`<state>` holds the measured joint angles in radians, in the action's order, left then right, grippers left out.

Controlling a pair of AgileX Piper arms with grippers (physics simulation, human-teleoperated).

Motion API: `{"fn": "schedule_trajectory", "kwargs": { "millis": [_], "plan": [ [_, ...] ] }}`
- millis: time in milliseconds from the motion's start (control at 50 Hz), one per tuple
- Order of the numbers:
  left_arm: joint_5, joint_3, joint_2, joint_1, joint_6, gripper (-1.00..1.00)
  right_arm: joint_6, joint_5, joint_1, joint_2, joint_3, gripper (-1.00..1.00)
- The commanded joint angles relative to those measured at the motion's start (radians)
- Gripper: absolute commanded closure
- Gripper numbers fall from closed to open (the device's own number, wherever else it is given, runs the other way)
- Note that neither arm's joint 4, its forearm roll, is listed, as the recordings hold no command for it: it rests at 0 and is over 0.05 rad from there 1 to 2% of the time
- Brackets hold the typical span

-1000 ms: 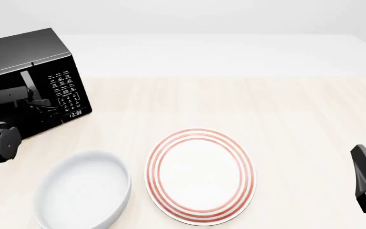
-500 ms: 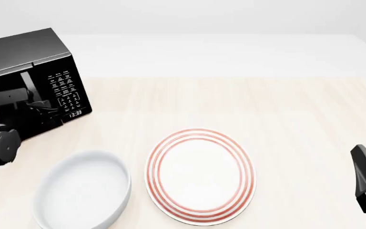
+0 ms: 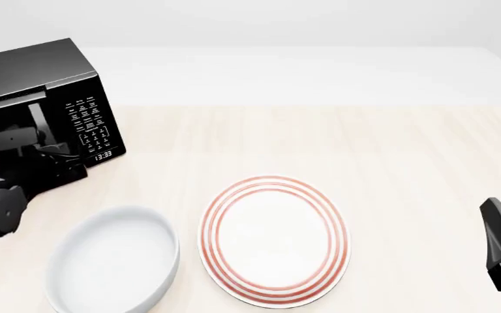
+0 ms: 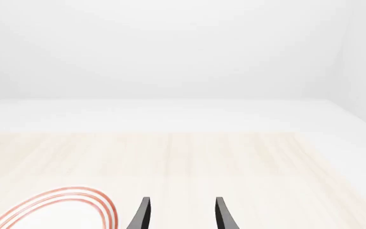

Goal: Open the microwave.

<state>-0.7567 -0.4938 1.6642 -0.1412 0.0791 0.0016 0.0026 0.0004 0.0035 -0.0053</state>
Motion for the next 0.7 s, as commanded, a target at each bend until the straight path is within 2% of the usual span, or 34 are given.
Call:
{"fn": "schedule_trajectory", "kwargs": {
  "millis": [20, 700],
  "plan": [
    [-0.033, 0.004, -0.057, 0.046, 0.025, 1.00, 0.000, 0.000, 0.000, 0.000, 0.000, -1.00],
    [-0.078, 0.082, -0.133, 0.089, 0.024, 1.00, 0.000, 0.000, 0.000, 0.000, 0.000, -1.00]
  ]
}}
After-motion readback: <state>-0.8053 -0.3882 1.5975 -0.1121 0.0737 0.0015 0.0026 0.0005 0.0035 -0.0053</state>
